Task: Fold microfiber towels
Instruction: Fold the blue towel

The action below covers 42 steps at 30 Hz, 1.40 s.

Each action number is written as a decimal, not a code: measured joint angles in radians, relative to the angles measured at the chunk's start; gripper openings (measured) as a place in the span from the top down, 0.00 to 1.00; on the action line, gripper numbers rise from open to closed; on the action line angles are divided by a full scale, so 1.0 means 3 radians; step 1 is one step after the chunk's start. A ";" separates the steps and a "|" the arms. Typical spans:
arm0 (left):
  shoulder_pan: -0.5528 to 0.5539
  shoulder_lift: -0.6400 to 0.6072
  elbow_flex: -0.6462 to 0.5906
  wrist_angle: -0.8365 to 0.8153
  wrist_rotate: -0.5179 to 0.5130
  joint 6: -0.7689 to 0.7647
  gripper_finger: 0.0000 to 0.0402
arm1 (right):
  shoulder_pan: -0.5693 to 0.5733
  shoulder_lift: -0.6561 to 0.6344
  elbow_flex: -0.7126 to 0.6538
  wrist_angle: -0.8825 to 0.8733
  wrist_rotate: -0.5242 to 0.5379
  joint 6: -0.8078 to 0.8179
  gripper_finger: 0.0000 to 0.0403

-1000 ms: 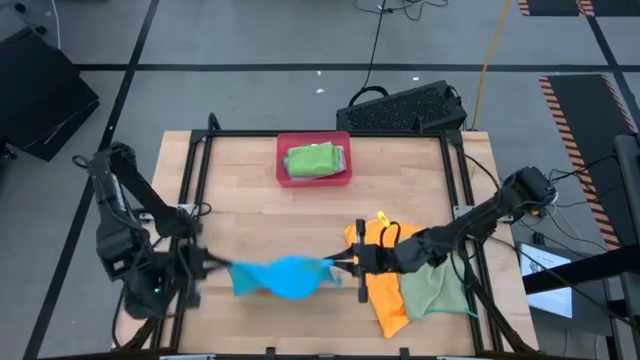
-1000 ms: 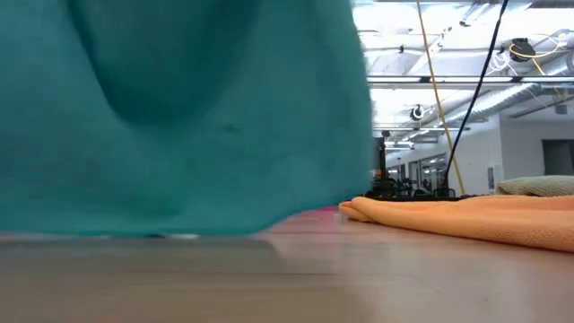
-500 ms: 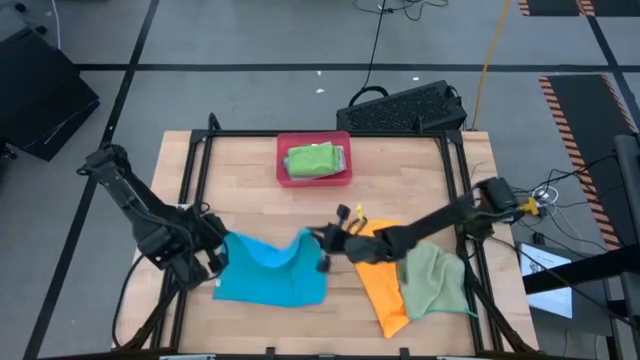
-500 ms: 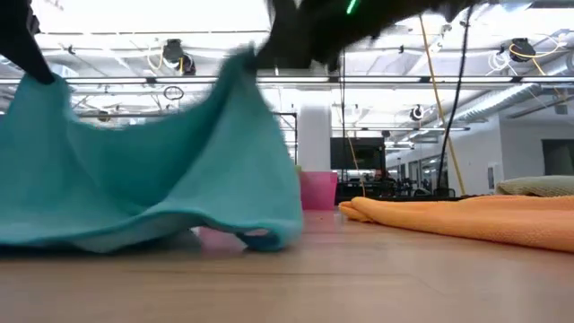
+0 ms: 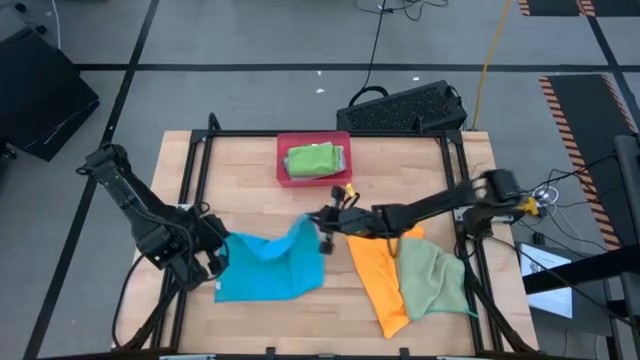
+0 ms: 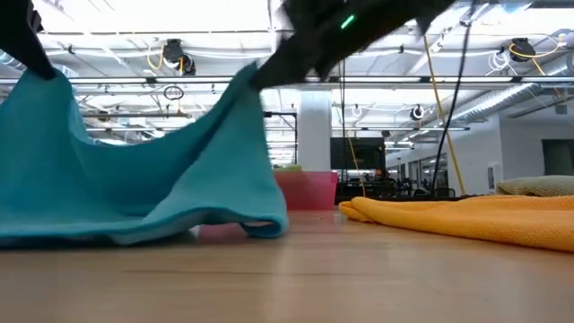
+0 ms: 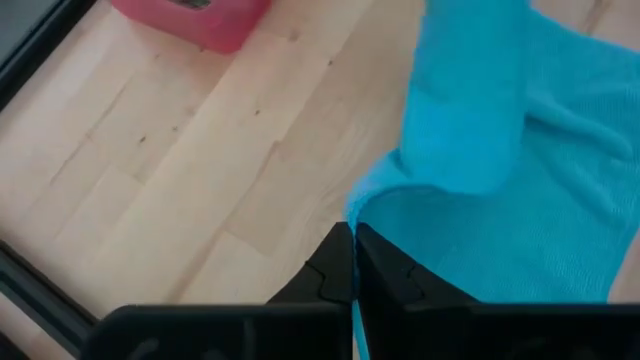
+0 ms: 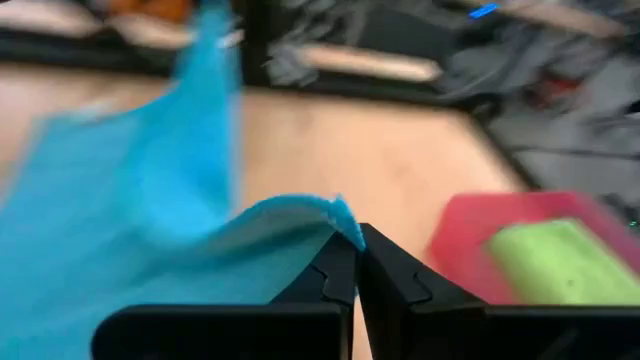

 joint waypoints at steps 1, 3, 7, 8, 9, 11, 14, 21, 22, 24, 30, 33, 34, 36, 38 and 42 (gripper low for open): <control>-0.0008 0.0001 0.0000 -0.0003 0.0017 0.0000 0.99 | 0.0044 -0.0168 0.0000 -0.0336 -0.0083 0.0076 1.00; -0.0028 0.0003 0.0000 -0.0017 0.0023 0.0000 0.99 | 0.0134 -0.0505 0.0000 -0.0921 -0.0122 0.0310 1.00; -0.0038 0.0001 0.0000 -0.0022 -0.0050 0.0013 0.98 | 0.0301 -0.1050 0.0000 -0.1377 0.0011 0.0566 1.00; -0.0038 0.0001 0.0000 -0.0023 -0.0082 0.0027 0.99 | 0.0330 -0.1108 0.0000 -0.1301 0.0045 0.0510 1.00; -0.0038 0.0001 0.0000 -0.0025 -0.0109 0.0039 0.99 | 0.0348 -0.1120 0.0000 -0.1164 0.0047 0.0434 1.00; -0.0038 0.0003 0.0000 -0.0027 -0.0142 0.0052 0.99 | 0.0348 -0.1039 0.0000 -0.0745 -0.0102 0.0228 1.00; -0.0037 0.0001 0.0000 -0.0050 -0.0153 -0.0014 0.98 | 0.0285 -0.0745 0.0000 -0.0171 -0.0156 -0.0082 1.00; -0.0107 0.0001 0.0000 0.0007 0.0094 -0.0273 0.98 | -0.0031 -0.0056 -0.0002 0.0228 -0.0181 -0.0203 1.00; -0.0121 0.0001 0.0000 0.0031 0.0110 -0.0281 0.98 | -0.0078 0.0061 -0.0004 0.0300 -0.0235 -0.0214 1.00; -0.0156 0.0001 0.0000 0.0097 0.0115 -0.0277 0.99 | -0.0155 0.0290 -0.0006 0.0545 -0.0414 -0.0211 1.00; -0.0234 0.0001 0.0000 0.0287 0.0093 -0.0282 0.97 | -0.0276 0.0873 -0.0006 0.1677 -0.1051 0.0122 1.00; -0.0234 0.0001 0.0000 0.0371 0.0048 -0.0266 0.98 | -0.0288 0.0990 -0.0006 0.1946 -0.1180 0.0221 1.00; -0.0233 0.0001 0.0000 0.0374 0.0048 -0.0267 0.99 | -0.0285 0.0990 -0.0006 0.1928 -0.1199 0.0226 1.00; -0.0233 0.0001 0.0000 0.0404 0.0047 -0.0265 0.99 | -0.0266 0.0947 -0.0004 0.1782 -0.1192 0.0179 1.00; -0.0233 0.0002 0.0000 0.0459 0.0048 -0.0230 0.98 | -0.0264 0.0875 -0.0004 0.1570 -0.1181 0.0023 1.00; -0.0262 0.0003 0.0001 0.0460 0.0139 -0.0246 0.99 | -0.0293 0.0645 -0.0004 0.1008 -0.1010 -0.0383 1.00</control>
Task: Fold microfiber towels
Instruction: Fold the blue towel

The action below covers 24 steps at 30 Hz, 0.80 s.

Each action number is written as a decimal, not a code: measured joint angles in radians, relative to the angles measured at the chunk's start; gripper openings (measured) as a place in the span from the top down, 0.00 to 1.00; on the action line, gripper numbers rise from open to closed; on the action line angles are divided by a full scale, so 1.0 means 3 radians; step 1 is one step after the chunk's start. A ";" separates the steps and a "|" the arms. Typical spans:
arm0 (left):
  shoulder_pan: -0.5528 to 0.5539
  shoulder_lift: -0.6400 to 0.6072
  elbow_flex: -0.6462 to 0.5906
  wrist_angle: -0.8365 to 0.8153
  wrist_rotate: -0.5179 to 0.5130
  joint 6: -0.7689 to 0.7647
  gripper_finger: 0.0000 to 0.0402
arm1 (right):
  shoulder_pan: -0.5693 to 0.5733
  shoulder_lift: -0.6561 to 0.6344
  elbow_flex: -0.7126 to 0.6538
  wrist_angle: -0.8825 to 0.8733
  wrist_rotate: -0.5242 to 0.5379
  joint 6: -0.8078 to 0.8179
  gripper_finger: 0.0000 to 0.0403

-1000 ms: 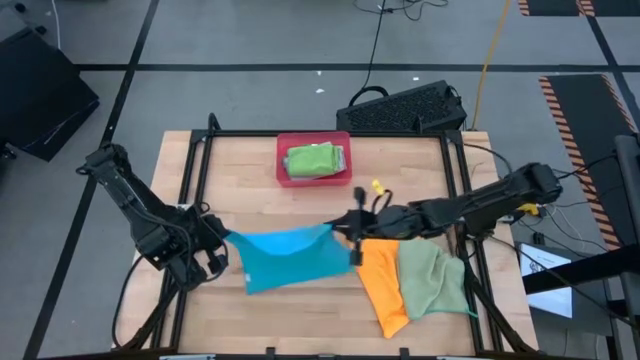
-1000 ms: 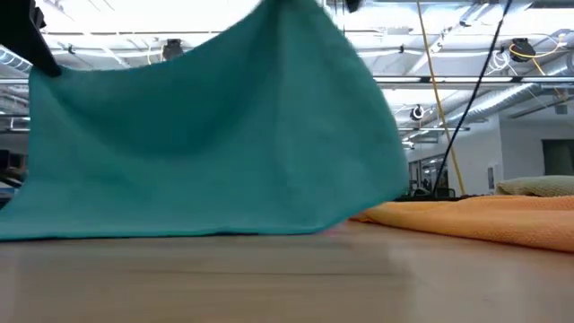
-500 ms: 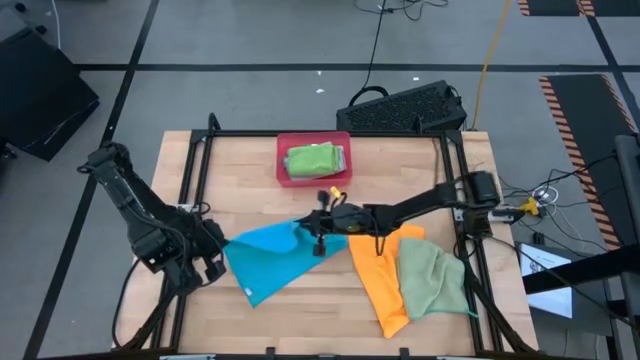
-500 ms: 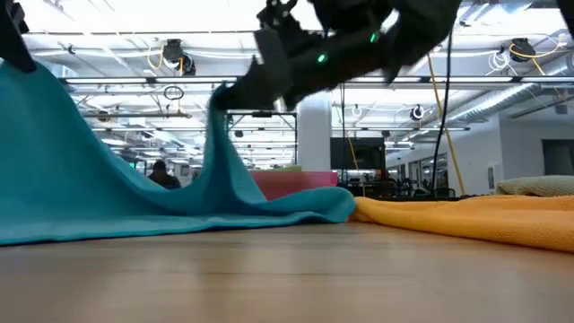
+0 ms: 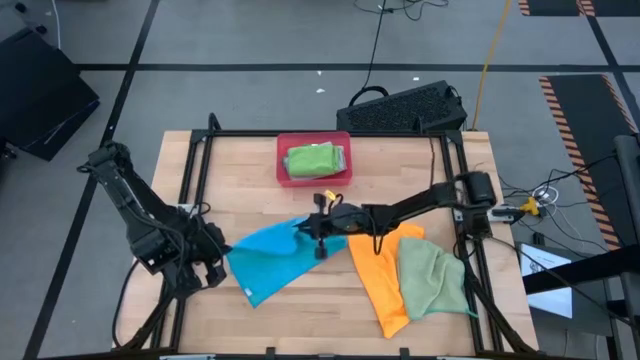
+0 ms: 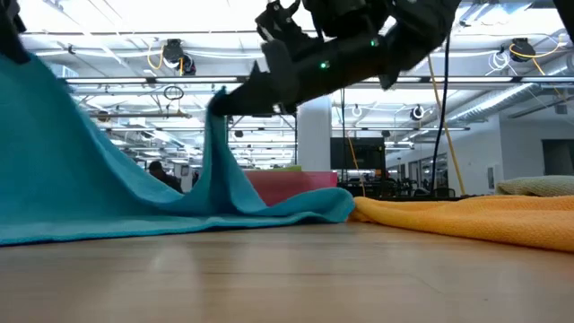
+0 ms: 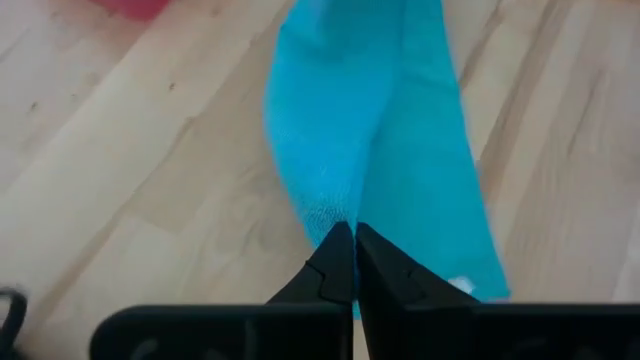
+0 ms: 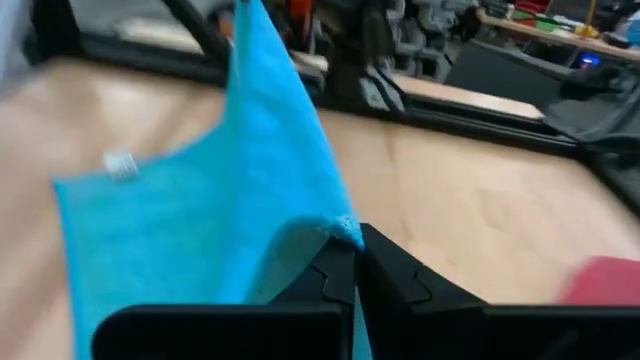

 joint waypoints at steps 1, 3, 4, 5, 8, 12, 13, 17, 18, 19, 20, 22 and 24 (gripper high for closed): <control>-0.0016 0.0008 0.0000 -0.0070 0.0056 -0.0071 0.99 | -0.0029 -0.0061 0.0000 -0.0111 0.0013 -0.0103 1.00; -0.0041 0.0044 0.0000 -0.0296 0.0193 -0.0331 0.99 | -0.0071 -0.0213 0.0000 -0.0439 0.0208 -0.0284 1.00; -0.0057 0.0055 0.0000 -0.0436 0.0282 -0.0505 0.99 | -0.0090 -0.0296 0.0000 -0.0569 0.0360 -0.0380 1.00; -0.0069 0.0063 0.0000 -0.0555 0.0364 -0.0675 0.99 | -0.0108 -0.0385 0.0000 -0.0702 0.0526 -0.0471 1.00; -0.0085 0.0076 0.0000 -0.0679 0.0420 -0.0941 0.99 | -0.0159 -0.0606 -0.0015 -0.0868 0.0792 -0.0717 1.00; -0.0081 0.0076 0.0000 -0.0671 0.0281 -0.1059 0.99 | -0.0247 -0.0697 -0.0079 -0.0797 0.0792 -0.0826 1.00; -0.0072 0.0078 0.0000 -0.0669 0.0262 -0.1098 0.99 | -0.0266 -0.0693 -0.0096 -0.0774 0.0782 -0.0802 1.00; -0.0062 0.0128 0.0000 -0.0741 0.0407 -0.1243 0.99 | -0.0307 -0.0639 -0.0240 -0.0713 0.0778 -0.0737 1.00; -0.0072 0.0138 0.0000 -0.0782 0.0541 -0.1286 0.99 | -0.0314 -0.0637 -0.0302 -0.0735 0.0778 -0.0730 1.00; -0.0086 0.0144 0.0000 -0.0849 0.0671 -0.1347 0.99 | -0.0322 -0.0631 -0.0355 -0.0729 0.0777 -0.0716 1.00; -0.0098 0.0146 -0.0001 -0.0919 0.0788 -0.1415 0.99 | -0.0325 -0.0632 -0.0410 -0.0705 0.0777 -0.0684 1.00; -0.0130 0.0141 -0.0001 -0.1005 0.0853 -0.1515 0.99 | -0.0325 -0.0680 -0.0520 -0.0662 0.0777 -0.0629 1.00; -0.0155 0.0144 -0.0001 -0.1092 0.0806 -0.1542 0.99 | -0.0324 -0.0687 -0.0567 -0.0549 0.0776 -0.0582 1.00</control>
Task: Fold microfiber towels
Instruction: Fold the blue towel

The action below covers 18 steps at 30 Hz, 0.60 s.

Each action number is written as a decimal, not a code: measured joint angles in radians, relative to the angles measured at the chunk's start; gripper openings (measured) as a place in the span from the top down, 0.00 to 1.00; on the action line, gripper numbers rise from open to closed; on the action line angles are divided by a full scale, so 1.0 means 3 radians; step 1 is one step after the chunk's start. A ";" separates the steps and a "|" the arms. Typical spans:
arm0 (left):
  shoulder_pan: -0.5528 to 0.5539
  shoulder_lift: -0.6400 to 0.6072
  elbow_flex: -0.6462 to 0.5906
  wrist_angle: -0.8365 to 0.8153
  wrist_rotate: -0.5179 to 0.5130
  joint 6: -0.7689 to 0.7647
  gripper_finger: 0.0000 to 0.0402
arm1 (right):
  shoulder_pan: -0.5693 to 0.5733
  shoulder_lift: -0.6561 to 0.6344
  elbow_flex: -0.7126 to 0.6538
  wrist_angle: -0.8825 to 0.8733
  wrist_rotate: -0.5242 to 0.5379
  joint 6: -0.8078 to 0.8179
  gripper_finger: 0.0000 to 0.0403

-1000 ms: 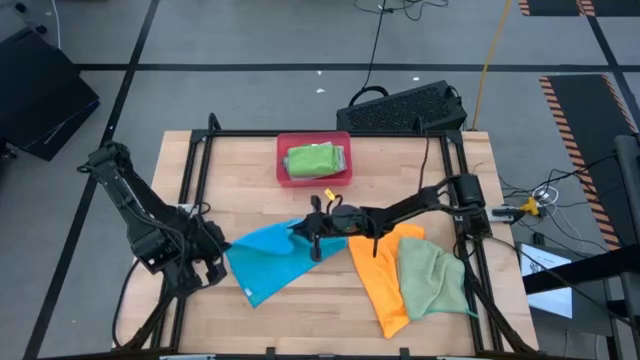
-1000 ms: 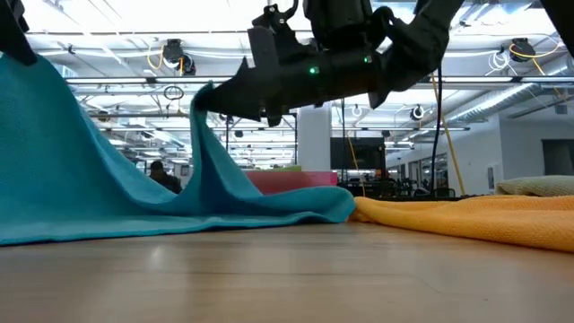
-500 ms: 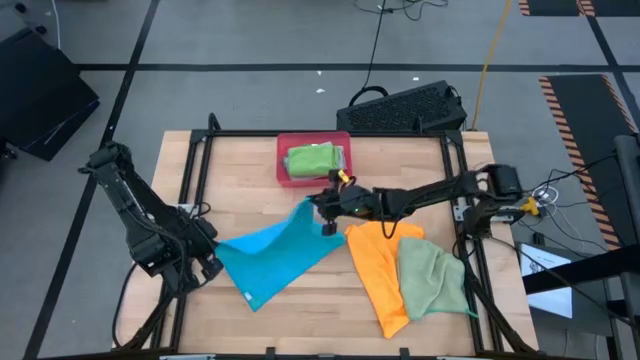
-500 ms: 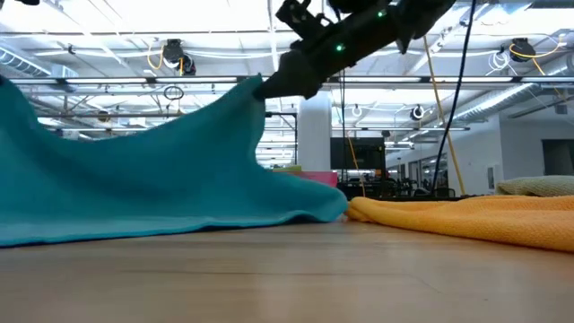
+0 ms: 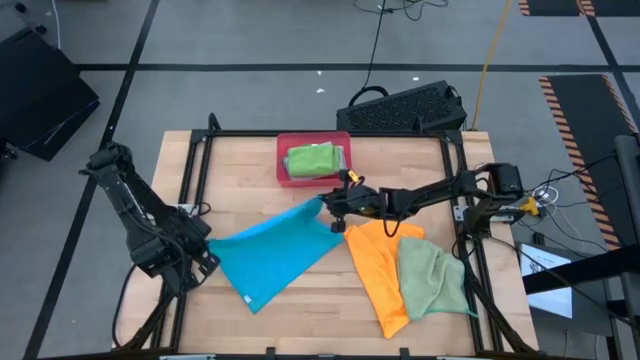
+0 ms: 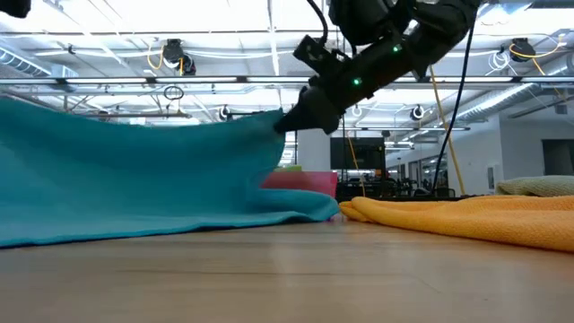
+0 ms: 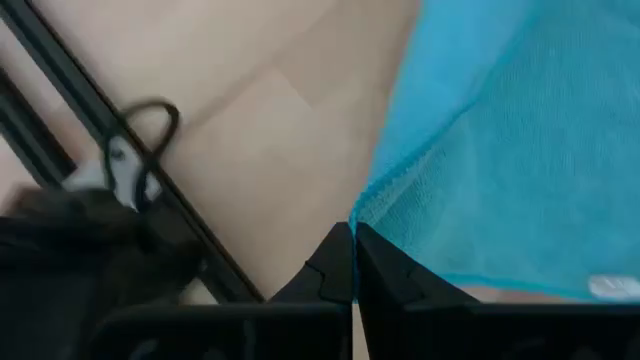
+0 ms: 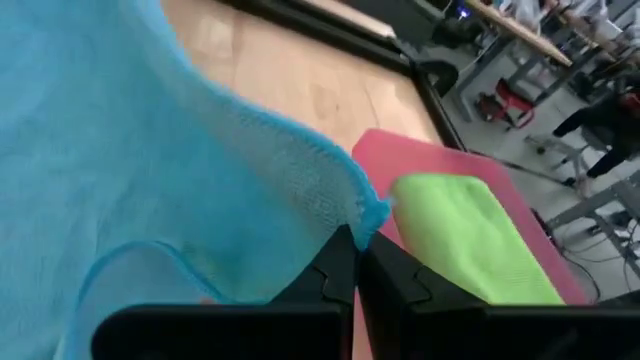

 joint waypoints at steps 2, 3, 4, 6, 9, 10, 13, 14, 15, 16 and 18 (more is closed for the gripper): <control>-0.0008 -0.0001 0.0000 -0.0170 -0.0068 -0.0055 0.99 | 0.0020 0.0003 -0.0023 0.0064 -0.0023 0.0064 1.00; -0.0005 -0.0003 0.0000 -0.0202 -0.0110 -0.0071 0.99 | 0.0035 0.0007 -0.0023 0.0146 -0.0085 0.0071 1.00; 0.0008 -0.0005 0.0000 -0.0202 -0.0168 -0.0059 0.99 | 0.0057 0.0009 -0.0023 0.0266 -0.0139 0.0062 1.00; 0.0028 -0.0014 0.0000 -0.0136 -0.0325 0.0053 0.99 | 0.0093 0.0005 -0.0022 0.0538 -0.0186 -0.0045 1.00; 0.0028 -0.0017 0.0000 -0.0173 -0.0373 0.0098 0.99 | 0.0068 0.0006 -0.0022 0.0954 -0.0190 -0.0412 1.00; 0.0029 -0.0017 0.0000 -0.0190 -0.0335 0.0066 0.99 | 0.0030 0.0006 -0.0022 0.1113 -0.0187 -0.0522 1.00; 0.0039 -0.0018 0.0000 -0.0180 -0.0317 0.0058 0.99 | -0.0082 0.0000 -0.0016 0.1452 -0.0172 -0.0640 1.00; 0.0037 -0.0017 0.0000 -0.0176 -0.0317 0.0039 0.98 | -0.0110 -0.0002 -0.0015 0.1447 -0.0172 -0.0622 1.00; 0.0031 -0.0011 0.0000 -0.0174 -0.0311 0.0019 0.98 | -0.0131 -0.0002 -0.0015 0.1378 -0.0178 -0.0562 1.00; 0.0025 -0.0007 0.0000 -0.0150 -0.0302 0.0009 0.98 | -0.0139 0.0000 -0.0015 0.1248 -0.0190 -0.0482 1.00; 0.0005 -0.0006 0.0000 -0.0053 -0.0310 0.0025 0.99 | -0.0142 0.0002 -0.0017 0.0965 -0.0270 -0.0385 1.00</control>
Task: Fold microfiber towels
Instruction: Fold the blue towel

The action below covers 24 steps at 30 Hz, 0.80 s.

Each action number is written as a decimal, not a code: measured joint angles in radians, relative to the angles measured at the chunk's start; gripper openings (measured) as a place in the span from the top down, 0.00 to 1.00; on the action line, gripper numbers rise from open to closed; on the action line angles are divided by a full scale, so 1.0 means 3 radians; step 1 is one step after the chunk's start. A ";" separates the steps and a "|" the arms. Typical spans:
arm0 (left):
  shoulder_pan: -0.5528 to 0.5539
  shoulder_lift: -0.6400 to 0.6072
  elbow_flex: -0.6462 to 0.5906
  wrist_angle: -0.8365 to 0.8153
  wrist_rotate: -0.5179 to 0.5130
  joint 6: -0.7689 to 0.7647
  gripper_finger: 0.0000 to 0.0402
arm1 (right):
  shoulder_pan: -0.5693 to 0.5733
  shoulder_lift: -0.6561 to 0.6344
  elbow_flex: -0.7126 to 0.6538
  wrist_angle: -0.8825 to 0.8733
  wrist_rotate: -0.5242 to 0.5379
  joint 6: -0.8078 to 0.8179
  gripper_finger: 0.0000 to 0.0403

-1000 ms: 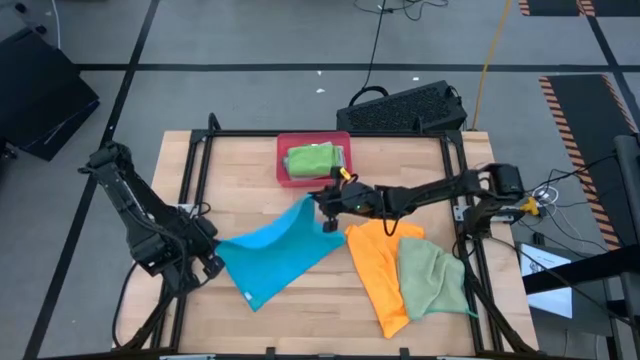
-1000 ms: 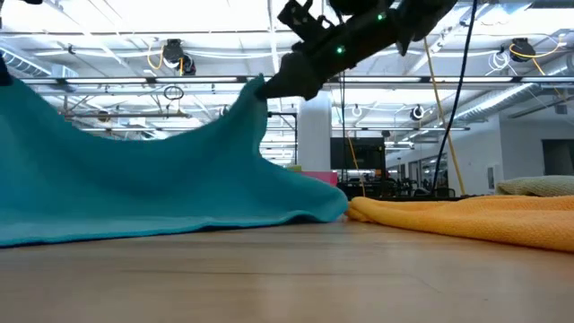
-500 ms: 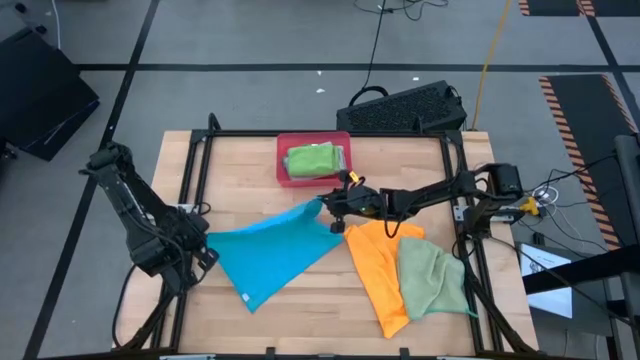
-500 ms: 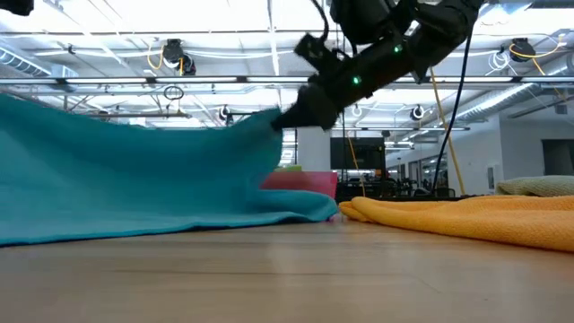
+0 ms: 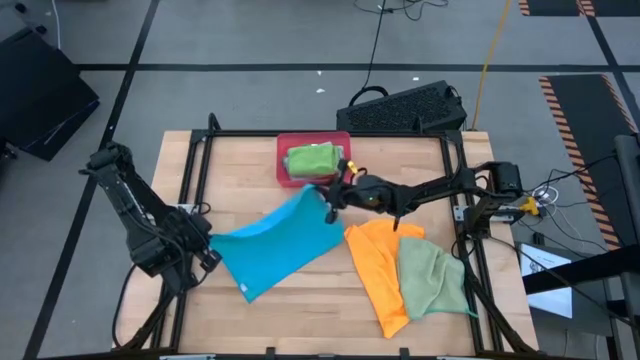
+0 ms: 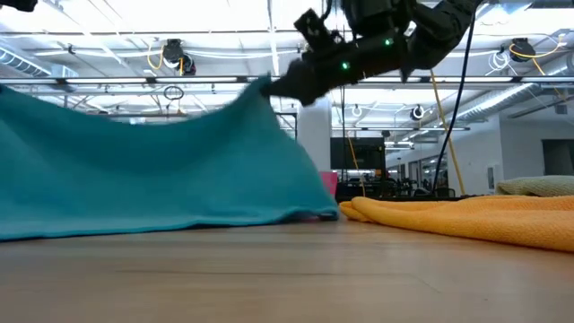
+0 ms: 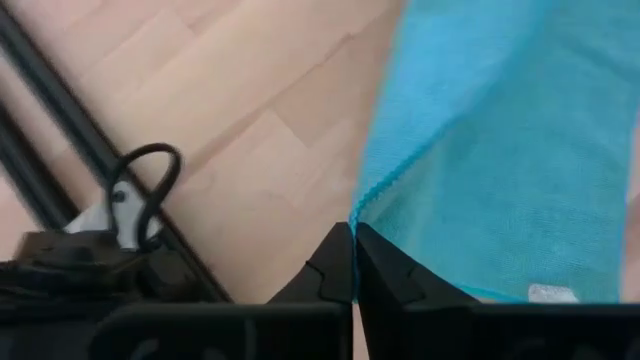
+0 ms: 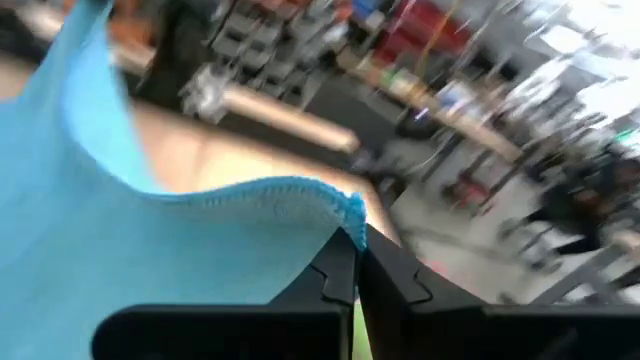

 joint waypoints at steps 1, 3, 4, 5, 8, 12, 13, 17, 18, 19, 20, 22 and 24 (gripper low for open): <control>-0.0016 0.0000 0.0000 0.0027 -0.0023 0.0011 0.99 | 0.0001 0.0000 0.0000 -0.0122 -0.0004 0.0028 1.00; -0.0039 0.0000 0.0000 0.0055 -0.0041 0.0013 0.99 | 0.0013 0.0000 0.0000 -0.0324 0.0000 0.0058 1.00; -0.0041 0.0000 0.0000 0.0069 -0.0037 0.0010 0.98 | 0.0015 0.0000 0.0000 -0.0391 -0.0001 0.0063 1.00; -0.0042 0.0000 0.0000 0.0076 -0.0035 0.0009 0.98 | 0.0013 0.0000 0.0000 -0.0446 -0.0001 0.0066 1.00; -0.0043 0.0000 0.0000 0.0179 -0.0033 0.0020 0.99 | -0.0032 0.0001 0.0000 -0.0495 -0.0002 0.0098 1.00; -0.0042 0.0000 0.0000 0.0413 -0.0065 0.0114 0.98 | -0.0095 0.0001 0.0000 -0.0497 -0.0215 0.0196 1.00; -0.0042 0.0000 0.0000 0.0491 -0.0095 0.0149 0.98 | -0.0106 0.0001 0.0000 -0.0497 -0.0319 0.0234 1.00; -0.0043 0.0000 0.0000 0.0887 -0.0330 0.0396 0.99 | -0.0122 0.0001 0.0000 -0.0623 -0.0538 0.0336 1.00; -0.0043 0.0000 0.0000 0.1005 -0.0394 0.0475 0.99 | -0.0121 0.0001 0.0000 -0.0687 -0.0537 0.0329 1.00; -0.0043 0.0000 0.0000 0.1122 -0.0451 0.0564 0.99 | -0.0115 0.0001 0.0000 -0.0757 -0.0535 0.0319 1.00; -0.0043 0.0003 0.0000 0.1237 -0.0497 0.0659 0.98 | -0.0110 0.0001 0.0000 -0.0827 -0.0534 0.0317 1.00; -0.0041 0.0042 0.0000 0.1458 -0.0539 0.0814 0.98 | -0.0108 0.0001 0.0000 -0.0968 -0.0532 0.0306 1.00; -0.0046 0.0100 0.0000 0.1570 -0.0524 0.0919 0.98 | -0.0108 0.0003 0.0000 -0.1096 -0.0531 0.0290 1.00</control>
